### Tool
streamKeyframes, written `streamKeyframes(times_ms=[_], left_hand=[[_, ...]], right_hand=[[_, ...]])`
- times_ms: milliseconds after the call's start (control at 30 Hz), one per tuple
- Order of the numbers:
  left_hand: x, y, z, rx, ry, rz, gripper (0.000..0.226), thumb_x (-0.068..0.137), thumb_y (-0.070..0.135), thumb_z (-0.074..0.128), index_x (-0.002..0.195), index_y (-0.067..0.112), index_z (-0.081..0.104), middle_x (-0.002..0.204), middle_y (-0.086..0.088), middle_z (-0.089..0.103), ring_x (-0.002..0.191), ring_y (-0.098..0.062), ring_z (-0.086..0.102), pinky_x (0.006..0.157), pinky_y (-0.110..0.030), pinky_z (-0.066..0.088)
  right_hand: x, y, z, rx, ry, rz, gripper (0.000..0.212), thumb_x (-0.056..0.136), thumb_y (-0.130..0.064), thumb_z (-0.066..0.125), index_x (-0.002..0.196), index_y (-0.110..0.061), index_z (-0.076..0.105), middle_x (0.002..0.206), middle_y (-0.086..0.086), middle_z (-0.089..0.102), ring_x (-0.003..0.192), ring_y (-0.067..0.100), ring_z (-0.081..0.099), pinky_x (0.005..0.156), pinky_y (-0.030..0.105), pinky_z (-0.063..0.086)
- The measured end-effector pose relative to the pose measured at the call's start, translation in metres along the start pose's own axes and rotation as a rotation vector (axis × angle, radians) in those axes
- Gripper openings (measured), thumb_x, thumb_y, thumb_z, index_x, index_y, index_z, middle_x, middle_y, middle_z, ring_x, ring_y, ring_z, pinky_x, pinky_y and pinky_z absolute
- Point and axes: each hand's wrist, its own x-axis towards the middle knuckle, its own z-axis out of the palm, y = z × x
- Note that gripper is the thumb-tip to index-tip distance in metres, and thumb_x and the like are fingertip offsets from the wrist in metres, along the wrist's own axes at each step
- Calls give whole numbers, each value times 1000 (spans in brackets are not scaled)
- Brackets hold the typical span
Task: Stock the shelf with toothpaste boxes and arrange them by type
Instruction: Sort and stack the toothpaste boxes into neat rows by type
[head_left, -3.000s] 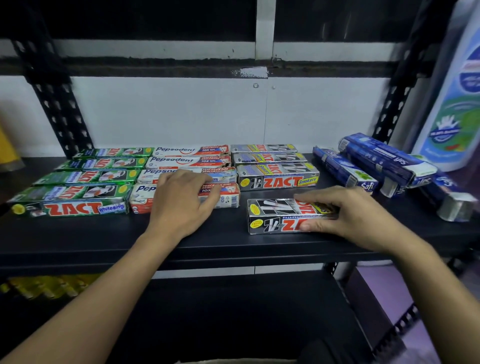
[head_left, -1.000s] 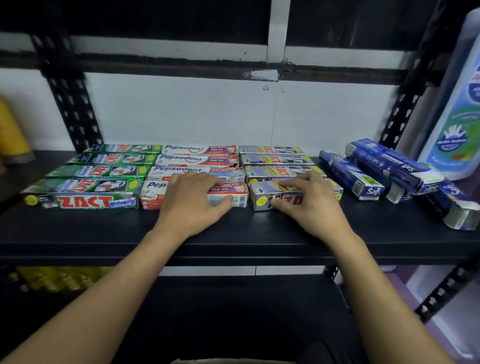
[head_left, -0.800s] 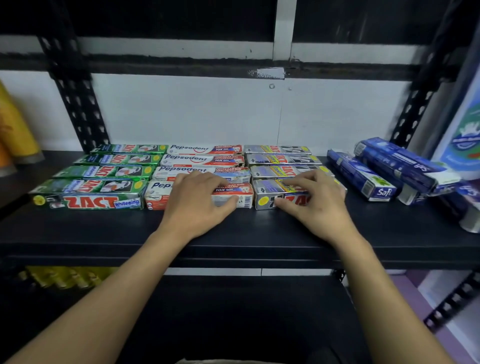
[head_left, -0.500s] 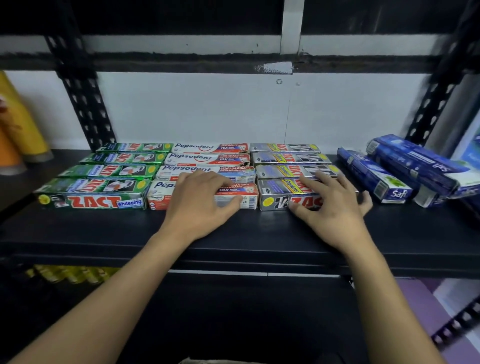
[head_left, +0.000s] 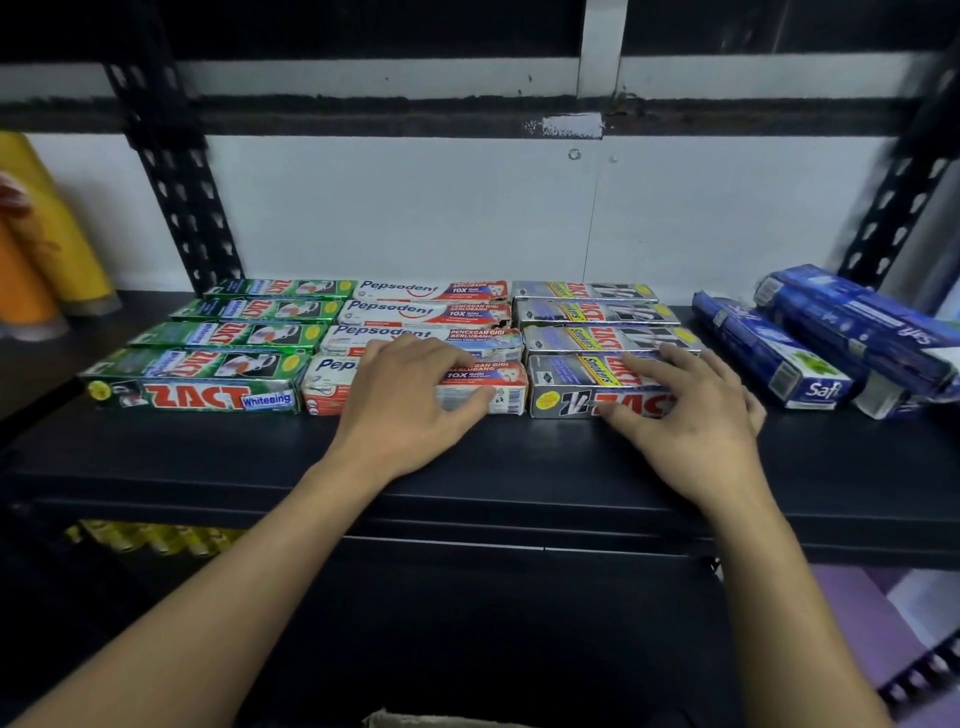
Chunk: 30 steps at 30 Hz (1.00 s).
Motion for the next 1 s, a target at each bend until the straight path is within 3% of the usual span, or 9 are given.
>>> streamKeyframes(times_ms=[433, 533, 667, 733, 867, 1000], left_hand=[[0, 2, -1, 11, -19, -4, 50, 85, 64, 44, 116, 32, 67, 116, 16, 67, 112, -10, 54, 99, -32, 29], [-1, 3, -2, -5, 12, 16, 50, 88, 63, 42, 114, 31, 69, 114, 17, 68, 111, -10, 55, 98, -33, 30], [20, -3, -11, -20, 32, -18, 34, 96, 49, 48, 112, 29, 70, 115, 12, 70, 112, -16, 58, 99, -36, 34], [39, -12, -20, -66, -19, -59, 26, 95, 43, 58, 110, 28, 73, 117, 8, 71, 112, -17, 61, 101, -38, 41], [62, -27, -34, -189, -324, -111, 19, 87, 32, 73, 102, 23, 78, 102, 7, 74, 96, -11, 66, 91, -37, 52], [72, -40, -38, -203, -378, -142, 32, 76, 37, 83, 106, 24, 78, 102, 8, 74, 97, -9, 66, 88, -29, 52]], right_hand=[[0, 0, -1, 113, 37, 35, 46, 71, -50, 75, 116, -42, 69, 142, -10, 52, 142, 16, 29, 117, 52, 21], [0, 0, 0, 45, 28, 14, 51, 70, -58, 64, 118, -43, 67, 145, -9, 49, 143, 20, 28, 119, 54, 14], [-2, -2, 1, -44, 14, -29, 62, 70, -63, 52, 131, -51, 54, 156, -13, 33, 149, 22, 12, 119, 52, -1], [-3, -4, 2, -65, 3, -63, 61, 72, -64, 51, 131, -53, 52, 157, -14, 30, 150, 21, 8, 118, 52, -3], [-3, -5, 2, -116, -39, -79, 51, 80, -58, 59, 130, -54, 52, 158, -14, 28, 151, 19, 3, 118, 53, -5], [-2, -4, 2, -121, -58, -75, 52, 82, -56, 61, 132, -53, 51, 158, -14, 28, 151, 20, 2, 118, 52, -5]])
